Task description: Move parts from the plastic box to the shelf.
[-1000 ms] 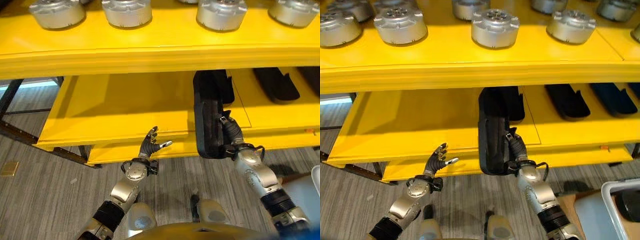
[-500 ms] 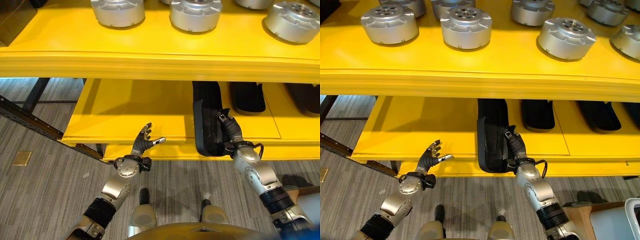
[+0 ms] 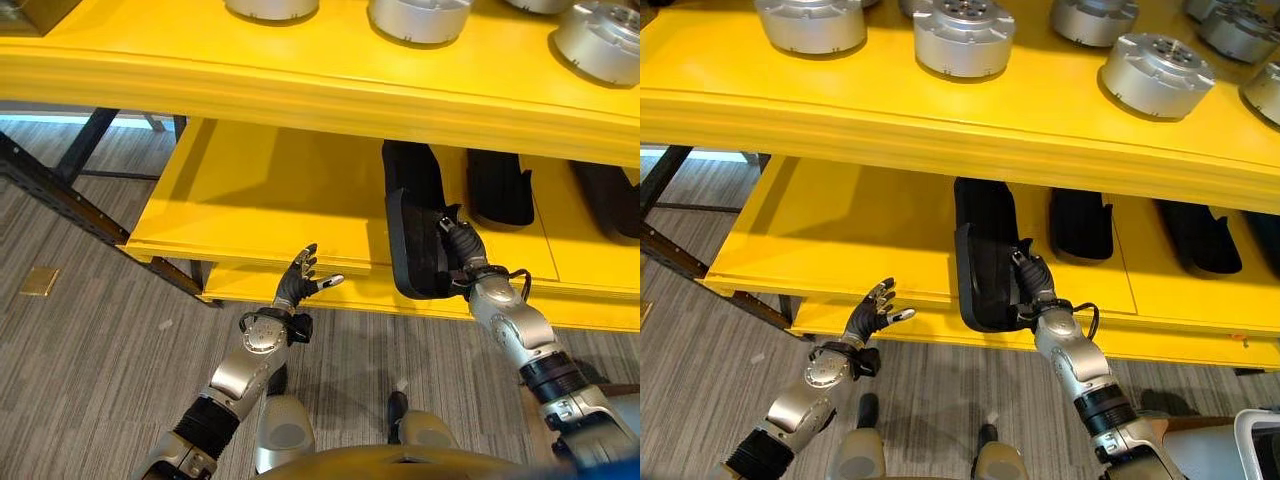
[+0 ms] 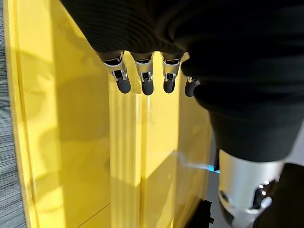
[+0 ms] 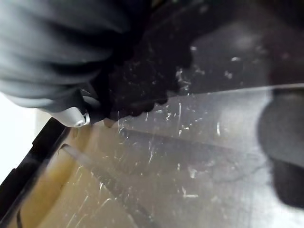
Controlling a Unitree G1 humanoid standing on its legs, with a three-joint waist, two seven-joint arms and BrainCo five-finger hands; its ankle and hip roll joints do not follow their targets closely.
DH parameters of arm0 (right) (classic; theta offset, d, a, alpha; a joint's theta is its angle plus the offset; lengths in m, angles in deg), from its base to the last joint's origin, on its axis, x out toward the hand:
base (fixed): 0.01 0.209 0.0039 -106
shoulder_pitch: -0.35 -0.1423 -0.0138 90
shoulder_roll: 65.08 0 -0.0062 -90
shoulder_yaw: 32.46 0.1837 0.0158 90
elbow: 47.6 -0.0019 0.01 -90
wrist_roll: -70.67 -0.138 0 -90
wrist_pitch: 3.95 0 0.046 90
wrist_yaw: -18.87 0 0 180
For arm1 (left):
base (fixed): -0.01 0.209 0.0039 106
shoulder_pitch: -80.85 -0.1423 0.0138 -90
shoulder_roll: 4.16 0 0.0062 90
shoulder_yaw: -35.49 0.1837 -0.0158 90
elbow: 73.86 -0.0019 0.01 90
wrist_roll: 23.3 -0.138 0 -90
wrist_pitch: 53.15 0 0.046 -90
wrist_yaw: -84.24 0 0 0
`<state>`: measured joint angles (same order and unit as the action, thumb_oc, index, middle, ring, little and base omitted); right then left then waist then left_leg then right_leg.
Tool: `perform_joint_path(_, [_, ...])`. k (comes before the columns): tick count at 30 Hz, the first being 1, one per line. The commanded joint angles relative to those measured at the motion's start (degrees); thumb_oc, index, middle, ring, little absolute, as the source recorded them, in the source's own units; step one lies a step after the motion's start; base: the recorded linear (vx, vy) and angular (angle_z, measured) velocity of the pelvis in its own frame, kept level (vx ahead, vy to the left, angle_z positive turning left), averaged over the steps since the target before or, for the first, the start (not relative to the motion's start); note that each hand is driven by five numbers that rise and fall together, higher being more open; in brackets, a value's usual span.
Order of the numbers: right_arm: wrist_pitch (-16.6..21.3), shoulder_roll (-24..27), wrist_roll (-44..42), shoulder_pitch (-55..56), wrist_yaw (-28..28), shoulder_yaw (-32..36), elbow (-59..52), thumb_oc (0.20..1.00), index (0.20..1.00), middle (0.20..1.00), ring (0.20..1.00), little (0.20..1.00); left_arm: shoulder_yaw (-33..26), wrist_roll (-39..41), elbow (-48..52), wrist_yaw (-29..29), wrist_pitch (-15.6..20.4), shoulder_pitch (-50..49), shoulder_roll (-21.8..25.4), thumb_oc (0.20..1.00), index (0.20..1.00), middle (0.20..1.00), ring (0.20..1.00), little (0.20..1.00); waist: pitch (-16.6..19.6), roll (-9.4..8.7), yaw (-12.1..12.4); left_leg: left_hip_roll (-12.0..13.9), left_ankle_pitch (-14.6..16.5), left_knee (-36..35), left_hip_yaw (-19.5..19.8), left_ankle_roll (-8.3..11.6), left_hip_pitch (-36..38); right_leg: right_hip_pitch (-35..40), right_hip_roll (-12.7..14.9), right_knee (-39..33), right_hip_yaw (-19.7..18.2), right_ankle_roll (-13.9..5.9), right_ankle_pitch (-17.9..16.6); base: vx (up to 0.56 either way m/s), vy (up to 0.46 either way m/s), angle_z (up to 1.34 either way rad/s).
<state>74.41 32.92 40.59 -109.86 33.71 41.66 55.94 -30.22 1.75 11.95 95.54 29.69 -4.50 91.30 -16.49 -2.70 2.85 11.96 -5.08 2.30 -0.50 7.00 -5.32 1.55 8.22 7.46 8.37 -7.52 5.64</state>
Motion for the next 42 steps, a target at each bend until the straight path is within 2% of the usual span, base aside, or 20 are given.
perform_joint_path(1, [1.6,3.1,0.5,-7.1,-0.5,3.0,-3.0,0.2,0.2,0.2,0.2,0.2,0.4,-2.2,4.5,-1.9,0.8,3.2,1.0,1.0,1.0,1.0,1.0,1.0,-1.5,-0.35,0.9,-2.7,3.9,2.5,-2.4,-3.06,-0.8,-1.5,-3.6,8.3,1.2,3.29,5.2,-0.04,-0.037,0.14])
perform_joint_path(6, [-1.3,4.7,-2.1,-15.6,-0.1,2.3,1.4,0.2,0.2,0.2,0.2,0.2,1.6,-1.2,4.6,-3.7,0.4,5.3,2.3,1.0,1.0,1.0,1.0,1.0,-4.0,-0.08,2.8,-3.8,3.7,4.2,-1.0,-2.92,-3.7,-2.6,-3.8,9.5,1.9,3.71,5.8,-0.1,-0.04,0.11])
perform_joint_path(11, [-1.6,5.5,-4.3,-22.7,1.5,2.6,7.8,0.2,0.2,0.2,0.2,0.2,2.5,-0.6,4.8,-4.7,0.5,7.4,3.2,1.0,1.0,1.0,1.0,1.0,-6.4,0.33,4.4,-4.9,3.9,5.6,-0.2,-3.06,-6.5,-4.4,-3.9,11.0,2.4,4.01,6.3,-0.12,-0.013,0.08])
perform_joint_path(17, [-2.2,7.0,-5.5,-31.0,2.4,2.6,15.8,0.2,0.2,0.2,0.2,0.2,3.5,0.2,5.0,-4.9,2.0,9.7,3.9,1.0,1.0,1.0,1.0,1.0,-9.4,1.67,5.5,-6.2,4.4,8.5,-0.4,-3.52,-10.4,-9.0,-3.7,14.9,2.7,4.65,7.0,-0.17,0.034,0.07])
perform_joint_path(20, [-2.4,8.3,-5.8,-34.9,2.0,3.0,21.0,0.2,0.2,0.2,0.2,0.2,4.2,0.5,5.8,-5.3,2.3,10.9,4.1,1.0,1.0,1.0,1.0,1.0,-11.2,1.85,5.6,-6.7,6.4,13.2,-1.7,-4.19,-12.7,-12.2,-3.2,20.1,3.4,5.31,8.4,-0.16,0.039,0.05])
perform_joint_path(27, [-3.9,10.0,-6.6,-39.7,2.4,2.9,28.5,0.2,0.2,0.2,0.2,0.2,5.8,0.7,6.9,-4.0,1.3,12.0,3.7,1.0,1.0,1.0,1.0,1.0,-12.6,1.62,5.5,-6.1,11.1,23.2,-3.3,-5.45,-16.7,-18.0,-1.4,31.0,3.9,6.54,11.4,-0.08,0.033,0.01])
perform_joint_path(28, [-4.0,10.1,-7.4,-40.0,2.0,2.8,30.1,0.2,0.2,0.2,0.2,0.2,6.1,0.7,6.7,-3.6,1.1,12.0,3.6,1.0,1.0,1.0,1.0,1.0,-12.8,1.19,5.4,-6.2,13.4,25.4,-3.2,-5.29,-16.7,-18.1,-0.9,33.1,3.4,6.24,13.0,0.02,0.027,-0.05])
perform_joint_path(31, [-4.5,10.5,-7.8,-41.6,0.5,2.7,34.6,0.2,0.2,0.2,0.2,0.2,7.0,2.6,5.8,-3.0,0.1,12.7,3.3,1.0,1.0,1.0,1.0,1.0,-13.1,0.83,5.4,-5.8,15.5,29.2,-3.3,-5.88,-17.8,-20.0,-0.1,37.3,3.5,6.58,14.2,-0.01,0.025,-0.01])
perform_joint_path(42, [-6.1,11.0,-10.3,-46.0,-1.3,0.9,43.7,0.2,0.2,0.2,0.2,0.2,8.9,4.3,3.6,-1.5,0.5,14.2,2.9,1.0,1.0,1.0,1.0,1.0,-13.3,0.45,5.2,-5.8,21.7,39.3,-3.5,-8.14,-20.8,-25.7,2.0,46.6,2.7,6.63,16.3,0.0,0.031,-0.02])
